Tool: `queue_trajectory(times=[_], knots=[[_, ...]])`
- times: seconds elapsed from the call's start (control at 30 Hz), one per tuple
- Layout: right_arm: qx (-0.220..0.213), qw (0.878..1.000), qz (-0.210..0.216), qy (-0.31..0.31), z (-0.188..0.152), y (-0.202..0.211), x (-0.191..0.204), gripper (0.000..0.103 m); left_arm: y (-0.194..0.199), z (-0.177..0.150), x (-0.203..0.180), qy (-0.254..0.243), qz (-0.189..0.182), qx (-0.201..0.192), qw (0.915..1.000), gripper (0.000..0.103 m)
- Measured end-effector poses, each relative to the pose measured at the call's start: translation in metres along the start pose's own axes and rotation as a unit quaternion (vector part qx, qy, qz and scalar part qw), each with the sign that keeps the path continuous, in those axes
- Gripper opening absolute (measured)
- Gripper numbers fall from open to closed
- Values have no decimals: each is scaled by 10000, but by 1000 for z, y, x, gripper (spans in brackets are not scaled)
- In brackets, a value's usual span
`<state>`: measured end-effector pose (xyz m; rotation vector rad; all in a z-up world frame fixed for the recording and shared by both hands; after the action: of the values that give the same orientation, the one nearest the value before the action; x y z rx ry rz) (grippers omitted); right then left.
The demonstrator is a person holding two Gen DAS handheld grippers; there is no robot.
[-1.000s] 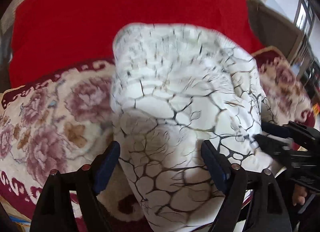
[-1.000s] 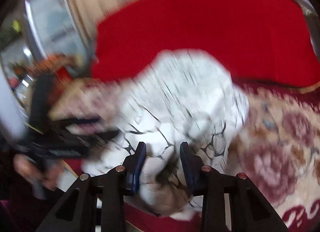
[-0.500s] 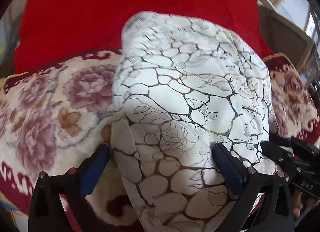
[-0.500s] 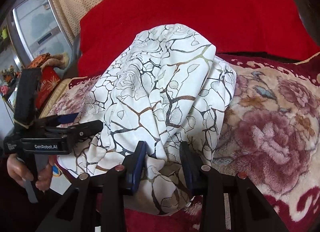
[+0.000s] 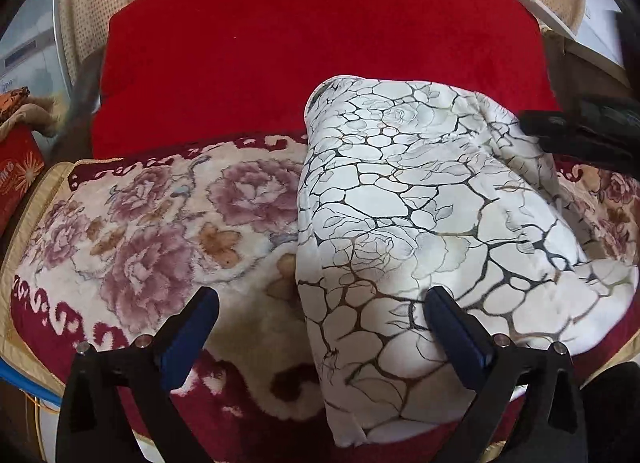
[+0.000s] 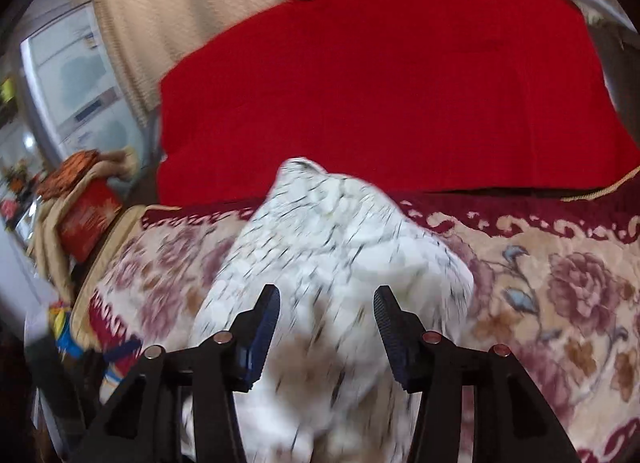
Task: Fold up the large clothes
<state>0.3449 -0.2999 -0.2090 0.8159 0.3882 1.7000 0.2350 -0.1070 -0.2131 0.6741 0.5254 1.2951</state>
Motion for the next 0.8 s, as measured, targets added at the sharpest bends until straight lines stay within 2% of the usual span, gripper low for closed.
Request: queue_trajectory(times=[0.07, 0.17, 0.23, 0.37, 0.57, 0.73, 0.8], knots=[[402, 9986, -207, -269, 0, -38, -19, 53, -1, 0, 0, 93, -55, -19, 9999, 103], [1152, 9919, -386, -379, -27, -92, -40, 55, -1, 1, -4, 62, -142, -37, 9999, 103], [973, 9940, -430, -271, -28, -91, -40, 55, 2, 3, -5, -128, 118, -115, 9998, 103], [756, 9959, -470, -141, -27, -58, -32, 55, 16, 7, -4, -445, 571, -275, 9970, 103], [213, 9989, -386, 159, -35, 24, -11, 56, 62, 14, -4, -573, 922, -741, 9913, 103], [-279, 9974, -509, 430, -42, 96, 5, 67, 108, 22, 1, -520, 1183, -1108, 9854, 103], [-529, 9961, -533, 453, -45, 126, 12, 74, 130, 27, 5, -469, 1388, -1293, 9807, 103]])
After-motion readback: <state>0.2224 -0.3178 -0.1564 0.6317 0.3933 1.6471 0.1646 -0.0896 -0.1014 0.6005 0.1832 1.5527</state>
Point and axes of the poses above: each gripper's, at about its wrist camera, not at the fingertips, and y roughly against the way its jaws point, x to its left, z to its top, the point moved 10 cm from there along -y, roughly the way its jaws point, and after that the axes turned 2 degrees about y, right-handed, at the moved point
